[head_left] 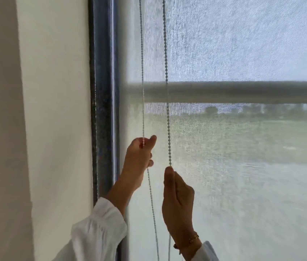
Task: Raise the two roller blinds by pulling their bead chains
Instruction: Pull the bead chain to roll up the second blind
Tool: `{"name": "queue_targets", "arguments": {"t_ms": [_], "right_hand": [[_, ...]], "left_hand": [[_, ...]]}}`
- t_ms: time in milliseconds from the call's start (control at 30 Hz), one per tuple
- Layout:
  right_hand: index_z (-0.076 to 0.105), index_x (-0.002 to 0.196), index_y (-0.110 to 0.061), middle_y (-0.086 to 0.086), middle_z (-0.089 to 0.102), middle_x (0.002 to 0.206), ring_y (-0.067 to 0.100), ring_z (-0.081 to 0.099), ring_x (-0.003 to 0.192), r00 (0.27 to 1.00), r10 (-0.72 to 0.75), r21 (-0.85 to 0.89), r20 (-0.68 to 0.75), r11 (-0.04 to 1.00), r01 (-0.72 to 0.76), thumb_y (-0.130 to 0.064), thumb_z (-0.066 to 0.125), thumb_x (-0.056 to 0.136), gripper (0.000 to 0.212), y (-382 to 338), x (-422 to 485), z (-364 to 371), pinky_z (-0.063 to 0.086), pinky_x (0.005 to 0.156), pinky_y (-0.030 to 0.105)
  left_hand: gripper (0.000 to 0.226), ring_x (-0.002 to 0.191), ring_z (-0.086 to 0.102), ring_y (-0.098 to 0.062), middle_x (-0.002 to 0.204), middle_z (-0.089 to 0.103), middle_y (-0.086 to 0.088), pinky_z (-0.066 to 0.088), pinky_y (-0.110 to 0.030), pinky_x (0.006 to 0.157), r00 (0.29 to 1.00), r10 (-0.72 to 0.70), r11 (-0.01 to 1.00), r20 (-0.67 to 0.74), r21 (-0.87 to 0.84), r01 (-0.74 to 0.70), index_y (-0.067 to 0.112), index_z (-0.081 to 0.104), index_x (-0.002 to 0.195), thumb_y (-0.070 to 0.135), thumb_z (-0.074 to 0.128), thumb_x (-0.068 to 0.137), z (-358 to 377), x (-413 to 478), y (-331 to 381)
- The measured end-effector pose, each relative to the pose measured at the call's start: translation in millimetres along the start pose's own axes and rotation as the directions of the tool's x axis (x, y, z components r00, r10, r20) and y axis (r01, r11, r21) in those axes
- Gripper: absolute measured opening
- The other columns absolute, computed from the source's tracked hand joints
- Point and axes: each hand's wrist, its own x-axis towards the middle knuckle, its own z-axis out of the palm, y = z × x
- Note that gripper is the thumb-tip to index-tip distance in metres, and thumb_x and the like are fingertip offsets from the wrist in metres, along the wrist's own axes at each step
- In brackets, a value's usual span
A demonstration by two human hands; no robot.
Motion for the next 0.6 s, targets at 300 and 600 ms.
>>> {"name": "queue_targets", "arguments": {"t_ms": [300, 600], "right_hand": [[0.057, 0.105, -0.021, -0.008, 0.06, 0.096, 0.006, 0.056, 0.091, 0.973, 0.214, 0.123, -0.089, 0.971, -0.203, -0.049, 0.033, 0.092, 0.039, -57.5, -17.7, -37.8, 0.043, 0.083, 0.031], [0.059, 0.1, -0.008, 0.008, 0.065, 0.081, 0.022, 0.065, 0.07, 0.923, 0.287, 0.625, 0.256, 0.68, -0.384, -0.051, 0.032, 0.095, 0.05, -156.3, 35.5, -40.3, 0.052, 0.062, 0.031]], "left_hand": [[0.038, 0.039, 0.038, -0.004, 0.039, 0.044, 0.015, 0.026, -0.012, 0.043, 0.865, 0.483, 0.876, -0.135, 0.092, -0.474, 0.026, 0.041, 0.052, 0.042, 0.043, 0.086, 26.7, -127.5, 31.2], [0.045, 0.043, 0.039, -0.02, 0.055, 0.044, -0.001, 0.024, -0.022, 0.04, 0.756, 0.65, 0.751, -0.081, 0.22, -0.622, 0.02, 0.038, 0.061, 0.055, 0.036, 0.09, 13.5, -181.4, 32.4]]}}
